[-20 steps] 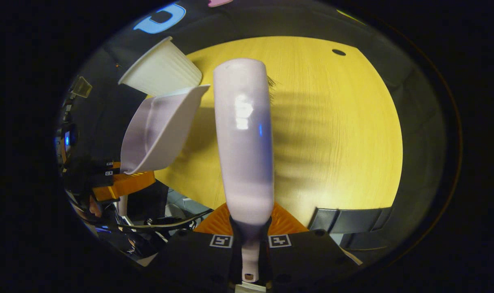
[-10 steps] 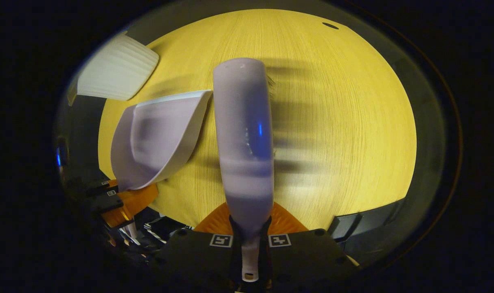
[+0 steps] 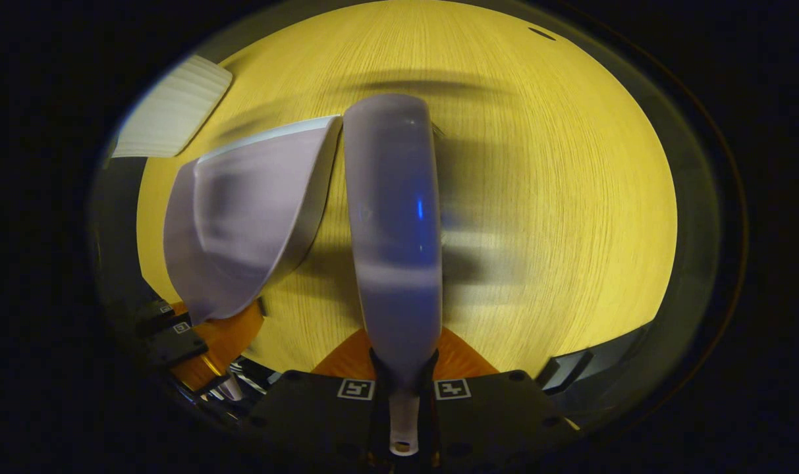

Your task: Pick up the small broom and dustpan from the desktop, sweep the trash into the dustpan with the broom, and then empty the trash into the garbage bin.

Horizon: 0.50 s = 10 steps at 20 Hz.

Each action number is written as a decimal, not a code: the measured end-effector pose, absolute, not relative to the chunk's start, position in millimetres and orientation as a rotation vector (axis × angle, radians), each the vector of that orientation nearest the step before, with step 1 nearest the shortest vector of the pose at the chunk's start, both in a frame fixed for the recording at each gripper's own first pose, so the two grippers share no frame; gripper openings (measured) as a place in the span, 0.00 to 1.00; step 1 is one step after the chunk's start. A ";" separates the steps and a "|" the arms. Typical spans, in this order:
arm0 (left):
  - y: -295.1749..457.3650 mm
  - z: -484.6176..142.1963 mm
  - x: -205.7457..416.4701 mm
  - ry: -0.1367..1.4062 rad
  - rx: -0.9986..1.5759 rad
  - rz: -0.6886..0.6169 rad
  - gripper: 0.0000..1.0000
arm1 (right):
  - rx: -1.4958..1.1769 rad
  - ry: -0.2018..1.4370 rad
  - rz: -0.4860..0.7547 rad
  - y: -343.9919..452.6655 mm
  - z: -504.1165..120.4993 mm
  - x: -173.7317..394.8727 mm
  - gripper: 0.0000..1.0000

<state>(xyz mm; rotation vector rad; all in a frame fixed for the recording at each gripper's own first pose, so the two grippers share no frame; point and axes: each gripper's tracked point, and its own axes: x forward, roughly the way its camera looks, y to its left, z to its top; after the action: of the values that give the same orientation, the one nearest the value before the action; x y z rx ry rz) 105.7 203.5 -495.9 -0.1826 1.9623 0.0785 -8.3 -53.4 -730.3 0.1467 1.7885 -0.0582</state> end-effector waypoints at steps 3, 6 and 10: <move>203.4 -494.8 99.5 2.003 -0.193 0.063 0.27 | 0.162 1.792 -0.068 -53.1 -723.3 -7.6 0.25; 200.1 -491.3 92.5 2.030 -0.219 0.057 0.31 | 0.183 1.792 -0.054 -56.5 -710.5 -14.1 0.32; 198.6 -484.9 85.4 2.039 -0.209 0.047 0.79 | 0.194 1.765 -0.081 -69.9 -689.9 -7.6 1.00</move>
<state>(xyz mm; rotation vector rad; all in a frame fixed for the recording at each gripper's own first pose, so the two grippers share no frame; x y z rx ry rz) 85.4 198.6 -484.9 -0.2090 2.0389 0.0467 -7.6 -69.9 -689.9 0.1944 1.7652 -0.0807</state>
